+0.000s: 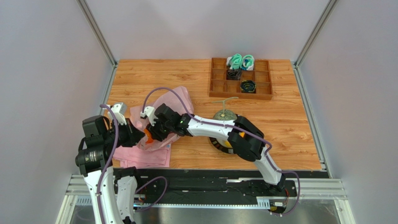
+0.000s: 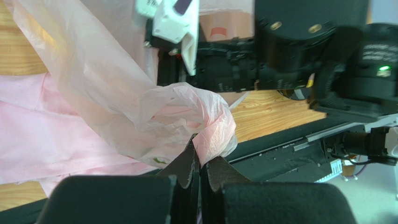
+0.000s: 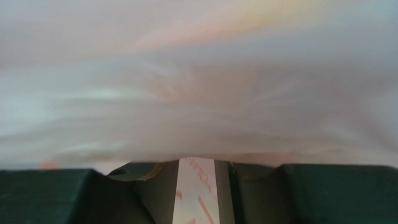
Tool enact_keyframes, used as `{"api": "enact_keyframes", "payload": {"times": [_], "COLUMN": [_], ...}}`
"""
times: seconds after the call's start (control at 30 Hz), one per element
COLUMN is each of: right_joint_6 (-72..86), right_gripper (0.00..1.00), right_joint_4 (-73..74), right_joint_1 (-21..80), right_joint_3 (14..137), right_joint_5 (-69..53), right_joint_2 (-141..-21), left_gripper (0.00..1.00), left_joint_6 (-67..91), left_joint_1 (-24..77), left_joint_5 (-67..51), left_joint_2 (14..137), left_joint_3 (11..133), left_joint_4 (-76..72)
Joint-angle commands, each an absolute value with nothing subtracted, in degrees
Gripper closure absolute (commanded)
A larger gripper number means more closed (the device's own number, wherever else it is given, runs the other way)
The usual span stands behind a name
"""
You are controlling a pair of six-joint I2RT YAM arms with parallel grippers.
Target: Take the fake fruits out of the plastic bag
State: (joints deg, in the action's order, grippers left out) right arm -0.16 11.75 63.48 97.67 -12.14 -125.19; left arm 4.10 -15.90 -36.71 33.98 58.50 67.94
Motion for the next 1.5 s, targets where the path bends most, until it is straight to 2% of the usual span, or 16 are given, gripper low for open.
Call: {"api": "enact_keyframes", "payload": {"times": [0.0,0.23,0.3,0.47,0.67,0.83,0.97,1.17,1.3,1.47], "right_joint_6": [-4.3,-12.0,-11.4,-3.0,3.5,6.2,7.5,9.8,11.4,12.0], "right_gripper": [0.67,0.75,0.69,0.46,0.35,0.28,0.18,0.13,0.13,0.13], "right_joint_4": [18.1,26.2,24.2,20.1,19.0,16.2,14.8,13.4,14.7,17.5], "right_joint_1": [60.6,58.4,58.4,58.8,59.7,59.7,59.9,59.9,60.4,60.5], "right_joint_3": [100.7,91.2,87.1,88.4,96.5,101.2,104.1,111.7,115.0,114.8], "right_joint_5": [-17.7,-23.6,-24.8,-21.9,-17.3,-19.3,-20.8,-23.1,-25.0,-24.1], "right_joint_2": [-110.7,-96.4,-95.5,-102.7,-113.8,-119.2,-122.2,-130.5,-135.7,-136.3], "left_gripper": [1.0,1.0,1.0,1.0,1.0,1.0,1.0,1.0,1.0,1.0], "left_joint_6": [7.1,11.9,13.0,13.7,10.6,7.5,4.9,0.6,0.4,0.1], "left_joint_1": [-16.5,-16.5,-16.5,-16.5,-16.5,-16.5,-16.6,-16.6,-16.5,-16.5], "left_joint_5": [-39.6,-42.4,-42.9,-42.4,-41.6,-38.8,-39.9,-47.1,-45.7,-43.6], "left_joint_2": [33.4,36.0,37.0,35.7,33.6,33.3,34.1,34.7,35.3,35.9], "left_joint_3": [56.3,54.4,54.6,57.2,60.7,61.9,62.1,60.7,62.0,62.2], "left_joint_4": [61.5,52.3,51.2,55.6,64.1,66.6,68.2,73.3,74.2,73.6]}}
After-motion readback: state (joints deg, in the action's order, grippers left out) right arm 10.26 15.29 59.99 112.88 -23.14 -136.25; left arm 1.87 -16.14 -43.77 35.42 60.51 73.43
